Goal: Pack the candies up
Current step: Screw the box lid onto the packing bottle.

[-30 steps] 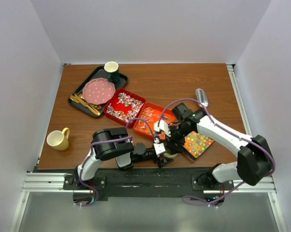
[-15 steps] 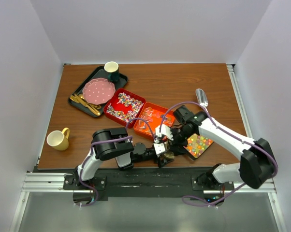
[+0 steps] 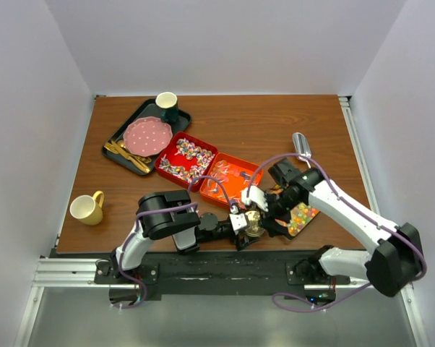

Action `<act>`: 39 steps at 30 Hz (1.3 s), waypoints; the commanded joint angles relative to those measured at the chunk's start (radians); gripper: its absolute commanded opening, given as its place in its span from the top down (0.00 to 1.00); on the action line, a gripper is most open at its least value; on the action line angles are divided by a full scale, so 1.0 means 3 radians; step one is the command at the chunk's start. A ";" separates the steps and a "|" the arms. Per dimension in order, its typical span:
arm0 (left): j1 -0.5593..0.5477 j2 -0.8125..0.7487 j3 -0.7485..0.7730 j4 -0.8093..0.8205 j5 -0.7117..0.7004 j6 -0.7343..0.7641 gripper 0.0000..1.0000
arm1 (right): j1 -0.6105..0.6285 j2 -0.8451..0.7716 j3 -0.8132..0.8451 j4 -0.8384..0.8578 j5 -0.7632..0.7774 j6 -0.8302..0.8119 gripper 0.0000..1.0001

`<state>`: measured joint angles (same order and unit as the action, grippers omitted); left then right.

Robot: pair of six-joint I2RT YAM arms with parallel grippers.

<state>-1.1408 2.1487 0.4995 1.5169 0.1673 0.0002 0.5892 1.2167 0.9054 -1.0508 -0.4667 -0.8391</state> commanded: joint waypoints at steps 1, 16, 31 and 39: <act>0.0070 0.0221 -0.0111 0.0267 -0.0123 0.0025 1.00 | -0.0006 0.0300 0.0397 0.0567 -0.0341 0.0301 0.23; 0.0085 0.0221 -0.0116 0.0282 -0.0241 0.0050 1.00 | 0.0143 0.0838 0.0484 0.0430 -0.0484 -0.0194 0.23; 0.0136 0.0257 -0.0100 0.0313 -0.0317 0.0056 1.00 | 0.0148 0.0153 -0.0006 -0.0265 -0.0234 -0.0338 0.24; 0.0131 0.0257 -0.0090 0.0277 -0.0184 0.0035 1.00 | 0.0076 -0.0154 0.0106 0.0234 -0.0136 -0.0148 0.20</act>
<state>-1.1362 2.1513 0.5026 1.5177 0.1722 -0.0032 0.6174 1.2282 0.9073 -1.0889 -0.5117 -0.9081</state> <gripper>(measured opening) 0.885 0.769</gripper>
